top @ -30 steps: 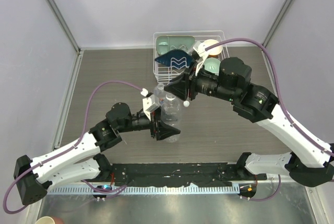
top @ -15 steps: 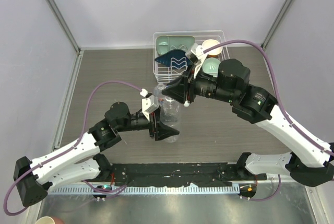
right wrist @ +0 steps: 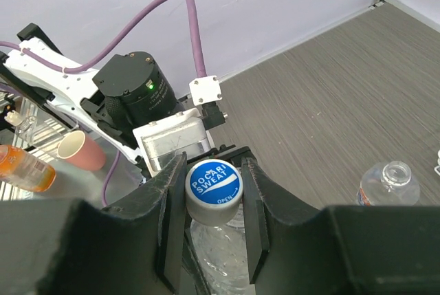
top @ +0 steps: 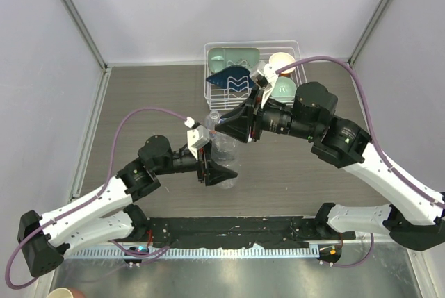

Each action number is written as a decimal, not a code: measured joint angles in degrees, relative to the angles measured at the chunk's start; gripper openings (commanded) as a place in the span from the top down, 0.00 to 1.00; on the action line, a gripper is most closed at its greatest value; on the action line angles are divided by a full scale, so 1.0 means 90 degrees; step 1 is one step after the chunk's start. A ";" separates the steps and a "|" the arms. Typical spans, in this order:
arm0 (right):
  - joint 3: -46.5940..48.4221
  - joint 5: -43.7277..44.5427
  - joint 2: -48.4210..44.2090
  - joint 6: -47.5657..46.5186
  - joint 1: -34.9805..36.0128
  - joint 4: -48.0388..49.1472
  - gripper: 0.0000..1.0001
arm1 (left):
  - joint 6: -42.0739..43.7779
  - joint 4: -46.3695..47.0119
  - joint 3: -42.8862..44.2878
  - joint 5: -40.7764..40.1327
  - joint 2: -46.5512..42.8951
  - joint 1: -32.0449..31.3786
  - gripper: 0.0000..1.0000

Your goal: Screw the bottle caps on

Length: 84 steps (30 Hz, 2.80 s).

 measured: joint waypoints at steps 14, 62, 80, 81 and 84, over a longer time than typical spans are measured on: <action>-0.0194 0.0843 0.0002 -0.0155 0.0119 0.0141 0.96 | -0.0015 -0.0107 0.0000 0.0185 0.0000 0.0029 1.00; -0.1107 0.1013 -0.0138 -0.0267 0.0114 0.0911 0.96 | -0.0109 -0.0508 -0.0053 0.0294 -0.0005 0.0311 1.00; -0.1115 0.1083 -0.0155 -0.0017 0.0199 0.1078 0.99 | 0.1197 -0.0442 -0.0053 -0.0005 -0.0012 0.0529 1.00; -0.1110 0.1132 -0.0163 -0.0039 0.0221 0.1061 0.99 | 0.1290 -0.0447 -0.0053 -0.0061 -0.0012 0.0534 1.00; -0.1115 0.1379 -0.0192 -0.0097 0.0328 0.1039 0.99 | 0.1547 -0.0444 -0.0053 -0.0282 0.0005 0.0532 1.00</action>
